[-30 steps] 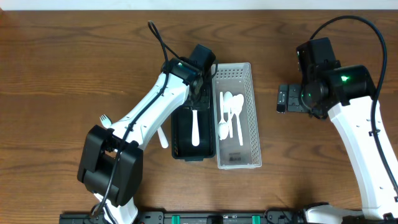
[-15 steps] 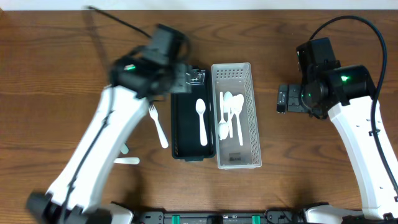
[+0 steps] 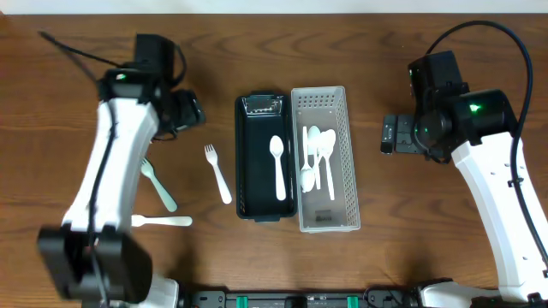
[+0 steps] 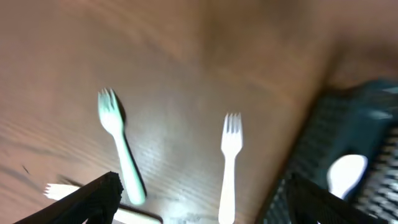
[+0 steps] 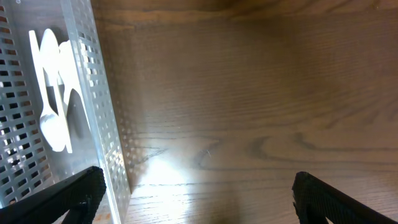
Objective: Pack container
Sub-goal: 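Return the left gripper to the white fork and grasp it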
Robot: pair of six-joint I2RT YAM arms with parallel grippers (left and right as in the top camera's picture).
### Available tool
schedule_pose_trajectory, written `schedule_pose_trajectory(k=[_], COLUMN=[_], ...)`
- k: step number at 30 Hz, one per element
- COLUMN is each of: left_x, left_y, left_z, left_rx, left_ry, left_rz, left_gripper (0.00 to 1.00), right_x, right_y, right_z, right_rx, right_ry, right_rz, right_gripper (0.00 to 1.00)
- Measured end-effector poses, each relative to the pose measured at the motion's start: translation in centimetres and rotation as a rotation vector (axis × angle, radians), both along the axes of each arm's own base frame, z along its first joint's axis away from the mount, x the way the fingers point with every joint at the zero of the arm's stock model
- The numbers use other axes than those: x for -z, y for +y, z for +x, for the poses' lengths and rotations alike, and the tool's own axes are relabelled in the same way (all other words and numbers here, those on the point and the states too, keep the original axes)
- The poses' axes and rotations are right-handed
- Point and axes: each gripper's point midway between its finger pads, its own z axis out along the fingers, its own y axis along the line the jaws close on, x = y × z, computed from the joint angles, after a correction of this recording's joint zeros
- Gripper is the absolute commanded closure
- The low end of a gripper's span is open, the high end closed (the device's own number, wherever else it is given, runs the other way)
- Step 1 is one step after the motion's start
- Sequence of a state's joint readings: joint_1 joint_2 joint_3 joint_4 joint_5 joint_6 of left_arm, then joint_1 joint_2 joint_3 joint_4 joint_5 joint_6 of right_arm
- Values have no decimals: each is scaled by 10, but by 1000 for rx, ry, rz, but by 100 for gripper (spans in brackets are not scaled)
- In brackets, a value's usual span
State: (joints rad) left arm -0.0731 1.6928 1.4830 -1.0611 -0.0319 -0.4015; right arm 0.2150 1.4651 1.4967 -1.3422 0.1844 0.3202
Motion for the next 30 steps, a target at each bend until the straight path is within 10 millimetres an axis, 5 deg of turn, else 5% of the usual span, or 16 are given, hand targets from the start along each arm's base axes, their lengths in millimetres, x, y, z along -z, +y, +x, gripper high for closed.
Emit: schedule_pose_trajectory(k=[7,18,30], left_x=[84,126,149], left_y=[-15,-36,-40], left_z=[-4,-2,-12], left_rx=[-28,44,88], left_ry=[213,289,285], left_rz=[-69,-106,-125], left_gripper=[13,12,12], right_x=[0,0,0], right_y=[0,0,0], right_z=[0,0,0], right_rx=[0,0,0], right_ry=[0,0,2], right_rz=[0,0,0], right_gripper=[1,1,1])
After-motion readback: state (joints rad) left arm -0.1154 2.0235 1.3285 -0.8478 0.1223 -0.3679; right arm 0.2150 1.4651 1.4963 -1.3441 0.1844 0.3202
